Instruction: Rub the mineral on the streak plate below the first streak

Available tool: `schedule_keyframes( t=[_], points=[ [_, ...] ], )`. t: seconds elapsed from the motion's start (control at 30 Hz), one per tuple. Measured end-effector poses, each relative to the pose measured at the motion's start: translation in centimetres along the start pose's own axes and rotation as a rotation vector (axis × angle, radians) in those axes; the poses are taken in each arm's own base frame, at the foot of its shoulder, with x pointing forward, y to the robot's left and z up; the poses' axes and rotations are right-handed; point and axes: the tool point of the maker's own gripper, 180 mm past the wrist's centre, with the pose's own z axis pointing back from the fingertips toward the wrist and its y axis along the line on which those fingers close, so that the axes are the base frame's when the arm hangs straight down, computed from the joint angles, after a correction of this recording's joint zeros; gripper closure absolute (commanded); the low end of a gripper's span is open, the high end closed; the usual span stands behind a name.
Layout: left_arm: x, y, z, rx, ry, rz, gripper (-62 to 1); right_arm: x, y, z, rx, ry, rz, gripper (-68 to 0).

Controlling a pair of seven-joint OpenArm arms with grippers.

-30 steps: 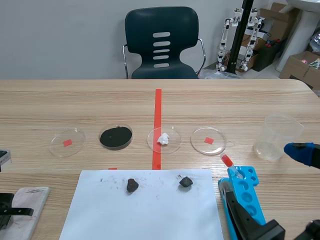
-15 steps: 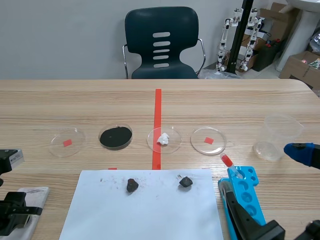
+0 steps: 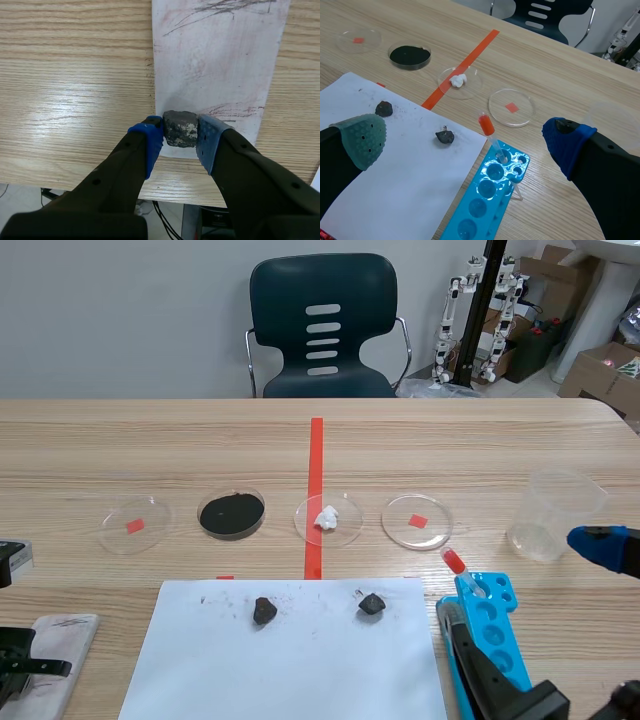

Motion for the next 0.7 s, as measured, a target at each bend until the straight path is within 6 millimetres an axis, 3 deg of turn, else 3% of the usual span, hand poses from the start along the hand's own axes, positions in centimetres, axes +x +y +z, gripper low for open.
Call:
schedule_keyframes(
  t=[0.3, 0.53, 0.7],
  points=[
    [0.1, -2.6, 0.3, -0.173, -0.003, 0.023, -6.6, 0.0, 0.0, 0.0, 0.0, 0.0, 0.0, -67.9],
    [0.0, -1.6, 0.1, -0.083, 0.0, -0.002, -6.6, 0.0, 0.0, 0.0, 0.0, 0.0, 0.0, -67.9],
    [0.1, 0.2, 0.0, 0.013, -0.003, -0.015, -6.6, 0.0, 0.0, 0.0, 0.0, 0.0, 0.0, -67.9]
  ],
)
